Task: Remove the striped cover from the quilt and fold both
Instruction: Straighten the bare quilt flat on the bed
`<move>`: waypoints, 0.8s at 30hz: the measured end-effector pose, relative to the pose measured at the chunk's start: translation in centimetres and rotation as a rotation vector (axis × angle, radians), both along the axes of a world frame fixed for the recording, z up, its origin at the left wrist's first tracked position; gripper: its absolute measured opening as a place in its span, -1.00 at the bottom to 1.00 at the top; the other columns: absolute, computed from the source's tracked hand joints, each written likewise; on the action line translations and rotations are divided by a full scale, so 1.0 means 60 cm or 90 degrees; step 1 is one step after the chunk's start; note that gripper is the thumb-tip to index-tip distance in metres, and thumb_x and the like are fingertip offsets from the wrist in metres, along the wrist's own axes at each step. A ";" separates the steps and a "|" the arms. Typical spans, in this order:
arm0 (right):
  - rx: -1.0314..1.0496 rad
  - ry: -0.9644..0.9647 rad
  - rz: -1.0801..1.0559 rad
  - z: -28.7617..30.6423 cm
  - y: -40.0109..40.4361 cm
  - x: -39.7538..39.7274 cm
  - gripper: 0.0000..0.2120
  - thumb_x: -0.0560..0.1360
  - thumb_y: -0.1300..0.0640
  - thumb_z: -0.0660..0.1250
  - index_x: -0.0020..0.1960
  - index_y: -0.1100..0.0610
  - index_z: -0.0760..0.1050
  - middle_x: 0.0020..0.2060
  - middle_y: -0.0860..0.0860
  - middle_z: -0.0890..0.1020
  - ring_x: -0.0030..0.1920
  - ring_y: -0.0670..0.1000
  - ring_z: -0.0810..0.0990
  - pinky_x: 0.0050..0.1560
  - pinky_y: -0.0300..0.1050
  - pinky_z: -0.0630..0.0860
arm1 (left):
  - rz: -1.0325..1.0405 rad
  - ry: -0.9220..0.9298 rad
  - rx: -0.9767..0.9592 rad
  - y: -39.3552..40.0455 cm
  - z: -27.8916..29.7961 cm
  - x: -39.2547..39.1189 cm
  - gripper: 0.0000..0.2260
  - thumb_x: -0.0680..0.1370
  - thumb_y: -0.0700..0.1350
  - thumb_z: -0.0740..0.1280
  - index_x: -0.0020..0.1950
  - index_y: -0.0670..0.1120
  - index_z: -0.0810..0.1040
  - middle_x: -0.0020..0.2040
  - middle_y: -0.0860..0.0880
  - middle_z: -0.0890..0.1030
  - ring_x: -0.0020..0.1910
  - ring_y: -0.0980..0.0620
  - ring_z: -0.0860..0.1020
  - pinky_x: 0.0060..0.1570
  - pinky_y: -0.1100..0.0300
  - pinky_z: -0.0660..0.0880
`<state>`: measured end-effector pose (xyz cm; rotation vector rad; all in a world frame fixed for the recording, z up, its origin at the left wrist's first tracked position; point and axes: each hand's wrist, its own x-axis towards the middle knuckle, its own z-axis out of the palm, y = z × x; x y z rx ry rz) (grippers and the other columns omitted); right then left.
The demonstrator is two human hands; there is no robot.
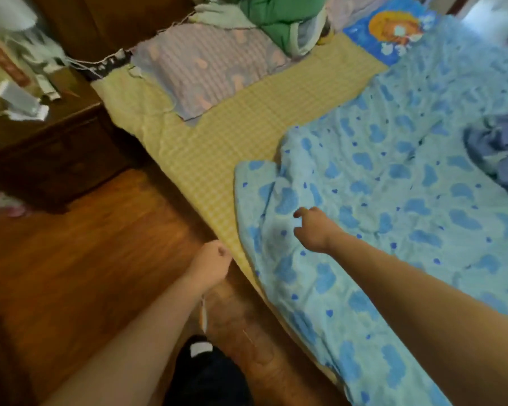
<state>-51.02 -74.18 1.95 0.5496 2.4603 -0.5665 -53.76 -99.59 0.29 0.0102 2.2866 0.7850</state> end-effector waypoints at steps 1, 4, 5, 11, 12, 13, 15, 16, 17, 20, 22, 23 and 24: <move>0.005 0.011 -0.057 -0.044 0.008 -0.046 -0.52 0.59 0.06 0.22 0.49 0.08 0.27 0.38 0.17 0.33 0.30 0.22 0.46 0.24 0.02 0.41 | -0.056 0.010 -0.023 0.019 -0.055 -0.087 -0.84 0.61 -0.08 0.24 0.09 -0.07 0.58 0.06 -0.08 0.64 0.10 -0.14 0.60 0.08 0.07 0.53; 0.010 0.049 -0.215 -0.169 0.036 -0.141 -0.44 0.59 0.06 0.23 0.55 0.09 0.15 0.44 0.20 0.24 0.35 0.27 0.41 0.33 0.07 0.38 | -0.225 0.050 -0.131 0.074 -0.200 -0.277 -0.63 0.60 0.01 0.24 0.39 -0.06 0.42 0.34 -0.14 0.47 0.30 -0.18 0.47 0.28 -0.01 0.44; 0.008 0.053 -0.259 -0.202 0.044 -0.158 -0.38 0.59 0.04 0.25 0.57 0.09 0.09 0.45 0.22 0.22 0.37 0.29 0.39 0.35 0.11 0.37 | -0.264 0.061 -0.148 0.095 -0.238 -0.321 -0.56 0.60 0.03 0.25 0.45 -0.06 0.36 0.39 -0.15 0.41 0.34 -0.19 0.43 0.32 -0.04 0.41; -0.116 0.134 -0.524 -0.345 0.057 -0.228 -0.33 0.50 -0.10 0.35 0.52 0.05 0.19 0.36 0.14 0.46 0.33 0.18 0.47 0.30 -0.04 0.40 | -0.314 0.221 -0.093 0.271 -0.370 -0.527 -0.34 0.58 0.19 0.24 0.59 -0.08 0.17 0.52 -0.18 0.30 0.46 -0.23 0.31 0.43 -0.07 0.29; -0.085 0.144 -0.523 -0.361 0.057 -0.230 -0.39 0.51 -0.13 0.33 0.47 0.07 0.27 0.34 0.17 0.48 0.31 0.20 0.49 0.29 0.00 0.43 | -0.363 0.239 -0.106 0.303 -0.383 -0.546 -0.31 0.58 0.26 0.20 0.59 -0.08 0.15 0.52 -0.18 0.30 0.47 -0.23 0.29 0.43 -0.07 0.27; -0.052 0.143 -0.515 -0.372 0.058 -0.229 -0.47 0.53 -0.13 0.29 0.40 0.10 0.35 0.29 0.19 0.51 0.28 0.22 0.51 0.24 0.03 0.45 | -0.413 0.248 -0.116 0.331 -0.392 -0.552 -0.29 0.57 0.31 0.17 0.58 -0.07 0.17 0.50 -0.19 0.33 0.46 -0.23 0.31 0.41 -0.07 0.29; -0.035 0.135 -0.541 -0.372 0.063 -0.220 -0.61 0.59 -0.08 0.26 0.29 0.15 0.46 0.21 0.19 0.57 0.22 0.23 0.54 0.09 -0.01 0.45 | -0.513 0.210 -0.096 0.369 -0.387 -0.539 -0.33 0.56 0.34 0.17 0.53 -0.06 0.26 0.41 -0.20 0.44 0.36 -0.25 0.43 0.27 -0.04 0.38; -0.059 0.147 -0.579 -0.364 0.067 -0.215 -0.68 0.60 -0.03 0.26 0.25 0.15 0.50 0.17 0.18 0.60 0.19 0.22 0.55 0.01 -0.06 0.41 | -0.552 0.179 -0.075 0.377 -0.375 -0.524 -0.40 0.57 0.31 0.20 0.46 -0.05 0.35 0.35 -0.21 0.51 0.29 -0.24 0.50 0.17 0.00 0.43; -0.088 0.176 -0.612 -0.349 0.068 -0.210 -0.73 0.61 0.02 0.27 0.19 0.16 0.53 0.12 0.17 0.63 0.16 0.20 0.57 -0.08 -0.11 0.35 | -0.562 0.178 -0.048 0.374 -0.358 -0.509 -0.51 0.57 0.27 0.23 0.34 -0.03 0.44 0.25 -0.21 0.57 0.20 -0.25 0.55 0.06 0.02 0.45; -0.023 0.373 -0.642 -0.288 0.031 -0.213 -0.77 0.59 0.03 0.27 0.11 0.15 0.59 0.08 0.11 0.61 0.13 0.13 0.57 -0.02 -0.13 0.39 | -0.303 0.361 0.073 0.306 -0.264 -0.505 -0.76 0.51 0.17 0.28 -0.10 0.01 0.38 -0.12 -0.19 0.64 -0.13 -0.31 0.59 -0.26 0.05 0.38; 0.095 0.459 -0.590 -0.256 -0.023 -0.240 -0.67 0.58 0.01 0.26 0.27 0.12 0.55 0.24 0.07 0.54 0.26 0.09 0.48 0.25 -0.05 0.39 | -0.176 0.460 0.091 0.212 -0.204 -0.519 -0.80 0.45 0.10 0.28 -0.17 0.04 0.32 -0.25 -0.17 0.61 -0.25 -0.32 0.55 -0.32 0.08 0.27; 0.059 0.414 -0.515 -0.250 -0.051 -0.257 -0.66 0.60 0.03 0.24 0.31 0.14 0.53 0.30 0.10 0.50 0.31 0.11 0.44 0.34 -0.02 0.34 | -0.160 0.476 0.053 0.156 -0.189 -0.524 -0.83 0.43 0.08 0.26 -0.16 0.03 0.34 -0.26 -0.19 0.60 -0.27 -0.33 0.54 -0.32 0.06 0.28; -0.039 0.311 -0.386 -0.251 -0.072 -0.275 -0.69 0.63 0.06 0.21 0.29 0.18 0.53 0.29 0.15 0.49 0.33 0.15 0.43 0.36 0.01 0.30 | -0.145 0.458 0.003 0.102 -0.183 -0.529 -0.84 0.42 0.06 0.25 -0.13 0.00 0.37 -0.23 -0.23 0.61 -0.24 -0.34 0.55 -0.30 0.03 0.32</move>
